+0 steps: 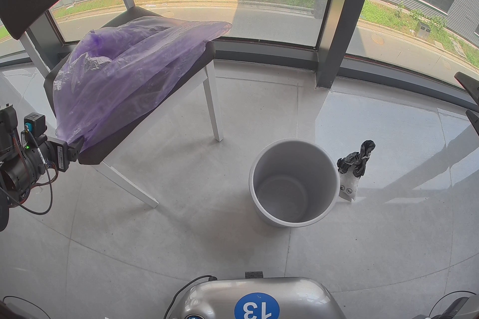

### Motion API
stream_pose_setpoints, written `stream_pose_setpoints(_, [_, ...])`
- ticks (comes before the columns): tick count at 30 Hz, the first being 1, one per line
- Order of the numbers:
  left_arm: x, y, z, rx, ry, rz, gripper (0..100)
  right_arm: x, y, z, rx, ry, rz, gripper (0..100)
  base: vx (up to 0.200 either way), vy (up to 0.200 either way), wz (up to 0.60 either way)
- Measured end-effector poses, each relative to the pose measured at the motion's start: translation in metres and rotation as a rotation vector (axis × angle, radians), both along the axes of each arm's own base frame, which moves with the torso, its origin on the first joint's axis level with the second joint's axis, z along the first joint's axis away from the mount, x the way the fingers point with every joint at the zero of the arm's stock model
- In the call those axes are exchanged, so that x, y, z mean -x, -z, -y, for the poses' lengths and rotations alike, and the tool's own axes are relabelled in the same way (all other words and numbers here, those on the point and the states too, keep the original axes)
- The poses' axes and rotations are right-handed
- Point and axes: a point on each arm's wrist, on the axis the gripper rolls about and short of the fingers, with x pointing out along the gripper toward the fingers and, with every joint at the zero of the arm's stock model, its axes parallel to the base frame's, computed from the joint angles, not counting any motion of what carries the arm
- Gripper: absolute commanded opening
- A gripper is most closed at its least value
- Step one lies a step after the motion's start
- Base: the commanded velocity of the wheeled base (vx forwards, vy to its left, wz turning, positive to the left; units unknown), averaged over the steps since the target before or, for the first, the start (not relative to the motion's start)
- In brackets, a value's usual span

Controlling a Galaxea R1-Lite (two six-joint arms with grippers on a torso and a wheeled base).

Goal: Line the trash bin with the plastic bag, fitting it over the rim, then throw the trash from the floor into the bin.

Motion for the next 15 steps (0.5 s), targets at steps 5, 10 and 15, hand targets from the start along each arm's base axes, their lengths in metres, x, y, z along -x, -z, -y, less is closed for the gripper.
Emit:
stream_pose_setpoints(5, [-0.0050, -0.0003, -0.0003, -0.002, -0.002, 0.038, 100, -0.0001, 0.0018, -0.0006, 0.000, -0.004, -0.006, 100, 0.000, 0.000, 0.00])
stream_pose_setpoints(10, [-0.0055, 0.0018, 0.0001, -0.005, 0.000, 0.036, 0, 0.0002, 0.0027, -0.0015, 0.001, -0.012, -0.008, 100, 0.000, 0.000, 0.00])
stream_pose_setpoints(15, [-0.0055, 0.0033, 0.0006, 0.000, 0.002, 0.031, 0, 0.0008, 0.0048, -0.0021, 0.004, -0.017, -0.015, 100, 0.000, 0.000, 0.00])
